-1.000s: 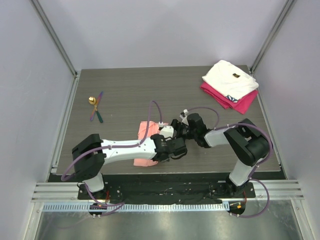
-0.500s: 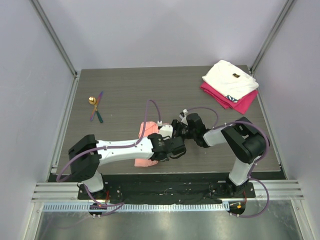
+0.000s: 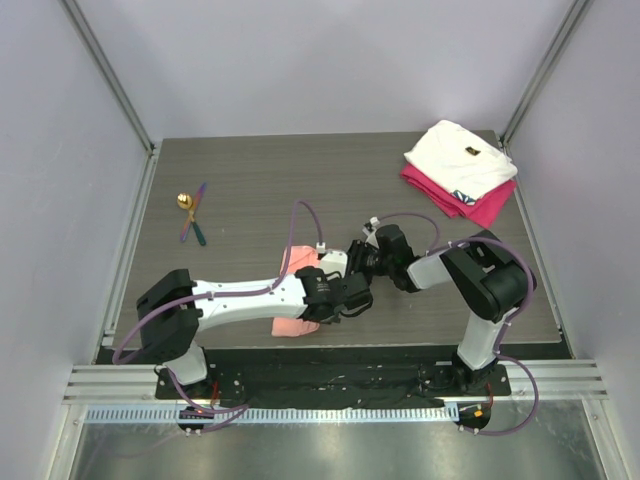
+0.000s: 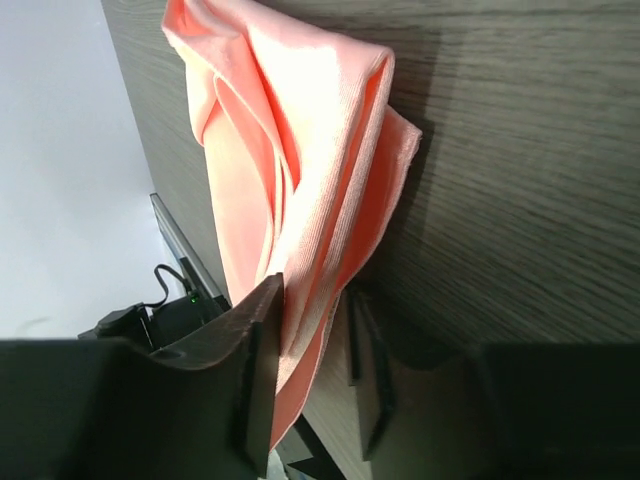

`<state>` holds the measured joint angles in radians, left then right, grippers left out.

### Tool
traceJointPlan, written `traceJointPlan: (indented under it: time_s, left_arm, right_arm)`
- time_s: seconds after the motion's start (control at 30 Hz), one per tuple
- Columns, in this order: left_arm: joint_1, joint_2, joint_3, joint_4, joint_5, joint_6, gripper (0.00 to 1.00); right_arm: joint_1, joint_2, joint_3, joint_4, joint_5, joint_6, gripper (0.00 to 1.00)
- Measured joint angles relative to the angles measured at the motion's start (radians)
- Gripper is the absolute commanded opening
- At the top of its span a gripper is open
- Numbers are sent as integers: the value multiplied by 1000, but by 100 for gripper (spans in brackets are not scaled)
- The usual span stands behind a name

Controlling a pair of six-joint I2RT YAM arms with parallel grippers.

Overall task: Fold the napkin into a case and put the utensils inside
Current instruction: Pass from the left arm to the right

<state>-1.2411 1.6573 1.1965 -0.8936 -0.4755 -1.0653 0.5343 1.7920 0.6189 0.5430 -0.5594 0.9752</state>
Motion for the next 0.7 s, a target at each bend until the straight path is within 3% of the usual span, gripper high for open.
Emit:
traceJointPlan:
  time_s: [0.07, 0.1, 0.2, 0.27, 0.37, 0.5, 0.7]
  left_arm:
    - [0, 0, 0, 10, 10, 4, 19]
    - [0, 0, 0, 15, 15, 7, 32]
    - [7, 0, 0, 30, 35, 20, 40]
    - [15, -2, 0, 43, 54, 28, 39]
    - [50, -40, -17, 79, 93, 38, 28]
    - [216, -148, -93, 173, 157, 63, 12]
    - [494, -182, -175, 319, 255, 106, 6]
  right_arm:
    - [0, 6, 0, -2, 2, -7, 17]
    - [0, 8, 0, -4, 2, -8, 14]
    - [0, 10, 0, -7, 5, -15, 8]
    - [0, 10, 0, -7, 6, -20, 6]
    - [0, 11, 0, -8, 6, -27, 3]
    - [0, 11, 1, -20, 8, -35, 1]
    - [0, 10, 19, -66, 16, -56, 1]
